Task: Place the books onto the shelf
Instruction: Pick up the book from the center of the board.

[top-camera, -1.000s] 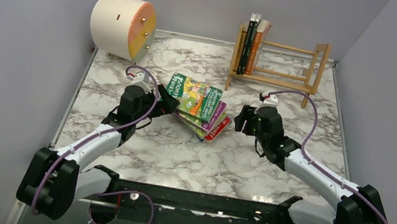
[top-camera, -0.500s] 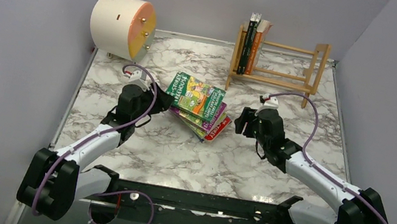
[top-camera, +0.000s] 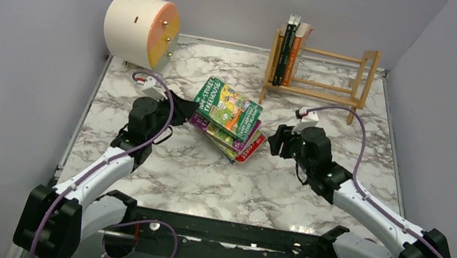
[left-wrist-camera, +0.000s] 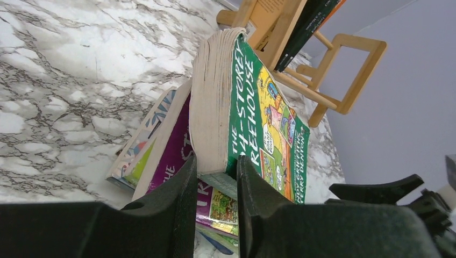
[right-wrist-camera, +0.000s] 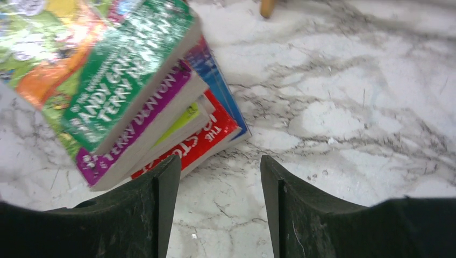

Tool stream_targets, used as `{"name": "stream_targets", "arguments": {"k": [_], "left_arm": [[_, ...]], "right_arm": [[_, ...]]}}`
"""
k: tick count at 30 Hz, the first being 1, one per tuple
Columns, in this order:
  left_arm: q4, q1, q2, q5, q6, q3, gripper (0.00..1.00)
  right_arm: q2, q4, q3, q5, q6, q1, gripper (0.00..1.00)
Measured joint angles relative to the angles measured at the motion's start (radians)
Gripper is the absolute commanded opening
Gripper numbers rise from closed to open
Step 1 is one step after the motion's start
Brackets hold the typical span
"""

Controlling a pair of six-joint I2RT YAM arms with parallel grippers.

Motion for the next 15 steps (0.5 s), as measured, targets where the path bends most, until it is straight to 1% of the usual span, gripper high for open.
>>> {"name": "stream_targets", "arguments": {"k": [4,8,15], "left_arm": [[-0.026,0.0,0.018,0.011,-0.005,0.033,0.0],[-0.079,0.0,0.034,0.018,-0.003,0.087,0.0],[-0.184,0.0,0.05,0.021,0.002,0.188,0.0]], "right_arm": [[-0.042,-0.003,0.051,0.0,-0.084,0.074,0.56],[-0.032,-0.001,0.144,0.006,-0.166,0.165,0.56],[0.113,0.007,0.272,0.108,-0.303,0.343,0.56]]}}
